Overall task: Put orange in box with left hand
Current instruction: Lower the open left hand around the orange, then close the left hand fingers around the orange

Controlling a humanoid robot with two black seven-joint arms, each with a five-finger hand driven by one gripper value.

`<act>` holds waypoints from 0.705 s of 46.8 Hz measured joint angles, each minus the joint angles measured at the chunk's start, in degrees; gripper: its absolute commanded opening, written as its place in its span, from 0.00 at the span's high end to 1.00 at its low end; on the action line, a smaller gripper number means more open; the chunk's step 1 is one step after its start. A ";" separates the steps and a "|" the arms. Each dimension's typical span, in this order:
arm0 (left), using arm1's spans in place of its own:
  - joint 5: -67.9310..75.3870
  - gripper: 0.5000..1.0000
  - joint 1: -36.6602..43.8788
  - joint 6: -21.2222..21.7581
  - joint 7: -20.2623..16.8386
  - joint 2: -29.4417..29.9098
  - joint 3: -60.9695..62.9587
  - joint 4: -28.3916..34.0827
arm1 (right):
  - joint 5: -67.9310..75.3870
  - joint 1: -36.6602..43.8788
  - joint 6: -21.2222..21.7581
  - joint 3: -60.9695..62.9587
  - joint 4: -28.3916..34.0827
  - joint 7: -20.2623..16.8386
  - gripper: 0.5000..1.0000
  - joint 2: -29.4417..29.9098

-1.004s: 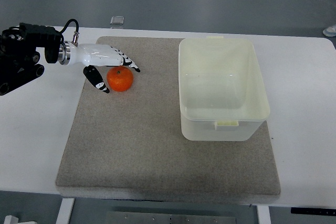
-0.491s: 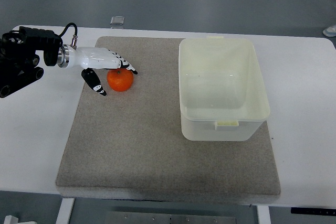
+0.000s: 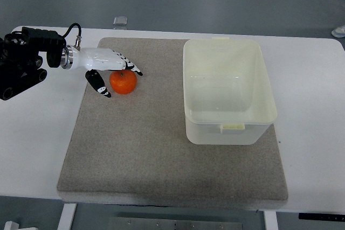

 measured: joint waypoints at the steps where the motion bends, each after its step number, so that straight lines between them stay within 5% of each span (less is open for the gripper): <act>1: 0.06 0.35 0.00 0.00 0.00 -0.03 0.00 0.02 | 0.00 -0.02 0.00 0.00 0.00 0.00 0.11 0.00; 11: 0.67 0.61 0.16 -0.12 0.00 -0.06 0.24 0.15 | 0.00 0.00 0.03 0.00 0.00 0.00 0.11 0.00; 15: 0.73 0.64 0.35 -0.14 0.00 -0.12 0.26 0.16 | 0.00 0.01 0.00 0.00 0.00 0.00 0.11 0.00; 22: 0.70 1.00 0.44 -0.15 0.00 -0.14 0.20 0.20 | 0.00 -0.01 0.00 -0.01 0.00 0.02 0.11 0.00; 33: 2.40 1.00 0.40 -0.17 -0.01 -0.18 0.21 0.57 | 0.00 0.02 0.00 0.00 0.00 0.01 0.11 0.00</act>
